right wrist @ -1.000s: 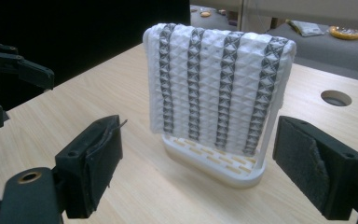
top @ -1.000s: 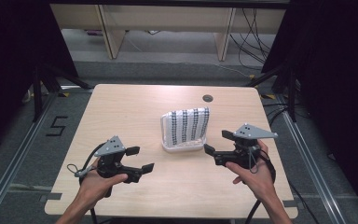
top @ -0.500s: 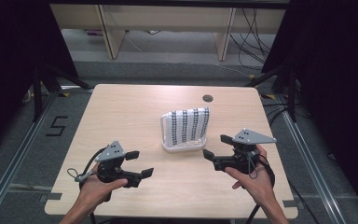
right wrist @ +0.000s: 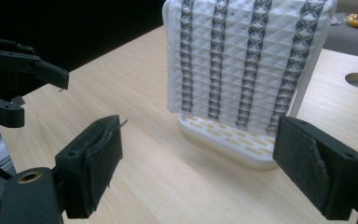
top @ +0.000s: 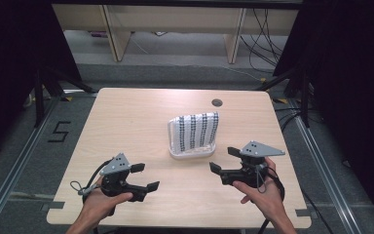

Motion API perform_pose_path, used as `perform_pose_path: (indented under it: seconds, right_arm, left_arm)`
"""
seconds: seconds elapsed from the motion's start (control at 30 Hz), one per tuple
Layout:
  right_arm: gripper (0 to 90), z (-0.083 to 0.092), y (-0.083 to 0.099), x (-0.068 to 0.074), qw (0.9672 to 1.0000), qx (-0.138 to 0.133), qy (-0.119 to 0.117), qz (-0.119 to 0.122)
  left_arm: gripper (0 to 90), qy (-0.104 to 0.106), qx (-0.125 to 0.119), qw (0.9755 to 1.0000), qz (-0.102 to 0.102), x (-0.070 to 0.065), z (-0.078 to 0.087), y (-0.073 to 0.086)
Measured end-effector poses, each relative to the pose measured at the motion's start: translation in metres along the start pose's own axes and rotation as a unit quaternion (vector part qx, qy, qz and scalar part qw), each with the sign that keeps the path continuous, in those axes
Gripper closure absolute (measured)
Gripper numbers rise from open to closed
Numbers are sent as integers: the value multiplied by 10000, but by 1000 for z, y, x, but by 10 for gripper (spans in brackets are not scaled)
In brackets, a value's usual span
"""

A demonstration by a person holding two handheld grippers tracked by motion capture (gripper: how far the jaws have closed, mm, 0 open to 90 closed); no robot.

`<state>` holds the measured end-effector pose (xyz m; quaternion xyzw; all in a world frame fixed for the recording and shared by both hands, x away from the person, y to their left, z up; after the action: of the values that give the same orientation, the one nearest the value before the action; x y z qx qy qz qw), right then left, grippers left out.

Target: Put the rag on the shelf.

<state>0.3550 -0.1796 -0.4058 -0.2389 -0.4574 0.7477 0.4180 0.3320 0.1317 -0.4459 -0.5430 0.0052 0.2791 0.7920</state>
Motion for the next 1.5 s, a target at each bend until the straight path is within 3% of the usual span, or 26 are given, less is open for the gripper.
perform_pose_path:
  seconds: [0.07, 0.1, 0.13, 0.2, 0.23, 0.3, 0.33, 0.37, 0.47, 0.57, 0.67, 0.7, 0.77, 0.83, 0.9, 0.93, 1.0, 1.07, 1.17, 1.23, 1.27, 1.3, 1.4, 1.43, 1.47, 1.5]
  right_arm:
    - [168, 0, 1, 3, 9998, 64, -82, -140]
    - [168, 0, 3, 2, 10000, 25, -64, -42]
    - [168, 2, 4, 3, 9998, 136, -36, -136]
    - [168, 0, 6, 3, 9999, 45, -43, -118]
    - [168, 1, 7, 2, 10000, 85, -42, 7]
    - [168, 3, 11, 5, 9997, 138, -119, -178]
    - [168, 2, 11, 4, 9999, 64, -125, -80]
    - [168, 3, 12, 7, 9995, 155, -138, -247]
    - [168, 4, 16, 4, 9999, 105, -73, -64]
    - [166, 3, 18, 5, 9999, 68, -104, -63]
    - [164, 4, 22, 6, 9998, 103, -115, -82]
    - [164, 6, 24, 9, 9992, 246, -167, -275]
    - [162, 5, 27, 6, 9998, 118, -133, -60]
    - [162, 6, 31, 8, 9996, 163, -173, -181]
    - [162, 5, 34, 8, 9997, 130, -186, -128]
    - [162, 8, 37, 9, 9993, 241, -170, -224]
    - [162, 7, 40, 7, 9997, 170, -153, -120]
    - [162, 9, 47, 9, 9990, 295, -178, -286]
    - [162, 8, 49, 7, 9996, 199, -152, -165]
    - [162, 7, 51, 8, 9994, 142, -173, -259]
    - [162, 9, 53, 10, 9989, 269, -211, -331]
    - [162, 8, 54, 8, 9995, 177, -198, -185]
    - [163, 10, 57, 12, 9986, 282, -217, -401]
    - [162, 8, 58, 10, 9994, 204, -225, -183]
    - [162, 10, 60, 12, 9988, 316, -211, -305]
    - [163, 9, 61, 12, 9992, 216, -256, -235]
  left_arm:
    - [163, 45, -44, 10000, 25, -1, -1, 2]
    - [163, 39, -50, 10000, 26, -1, -1, 2]
    - [163, 63, -52, 10000, 11, -1, -1, 3]
    - [163, 59, -51, 10000, 27, -1, -2, 5]
    - [163, 41, 4, 10000, 30, -2, -1, 7]
    - [163, 51, 4, 10000, 29, -2, -1, 8]
    - [163, 30, 11, 10000, 51, -3, -1, 9]
    - [163, 33, 2, 10000, 58, -3, -1, 10]
    - [163, 55, -31, 10000, 43, -3, -1, 13]
    - [163, 2, 6, 10000, 34, -4, 0, 15]
    - [163, 9, 26, 10000, 29, -5, 0, 17]
    - [163, 1, 14, 10000, 27, -6, 0, 18]
    - [163, -5, 27, 10000, 37, -6, 0, 20]
    - [163, 48, 28, 10000, 28, -7, 0, 22]
    - [163, 45, 31, 10000, 2, -7, 0, 24]
    - [163, 23, 38, 10000, 13, -8, 0, 26]
    - [163, 1, 72, 10000, 41, -8, 0, 28]
    - [163, 24, 79, 10000, 35, -9, -1, 30]
    - [163, -1, 140, 9999, 21, -9, -2, 33]
    - [163, 33, 107, 9999, 36, -10, -3, 36]
    - [162, 34, 147, 9999, 39, -10, -3, 36]
    - [163, 19, 178, 9998, 14, -10, -3, 37]
    - [163, 61, 167, 9998, 15, -11, -5, 40]
    - [162, 10, 225, 9997, 5, -12, -4, 42]
    - [163, 31, 173, 9998, 60, -13, -6, 43]
    - [163, 77, 151, 9999, 29, -13, -6, 44]
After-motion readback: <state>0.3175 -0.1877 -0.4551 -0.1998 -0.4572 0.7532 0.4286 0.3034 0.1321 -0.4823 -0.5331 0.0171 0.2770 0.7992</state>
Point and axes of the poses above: each handheld gripper's, and its own axes: z roughly backward along the jaws, y roughly out of its underside, x roughly to its left, the point moved 4 cm from there along -z, roughly forward along the jaws, and after that the axes turned 13 degrees about y, right-handed, at the moved point
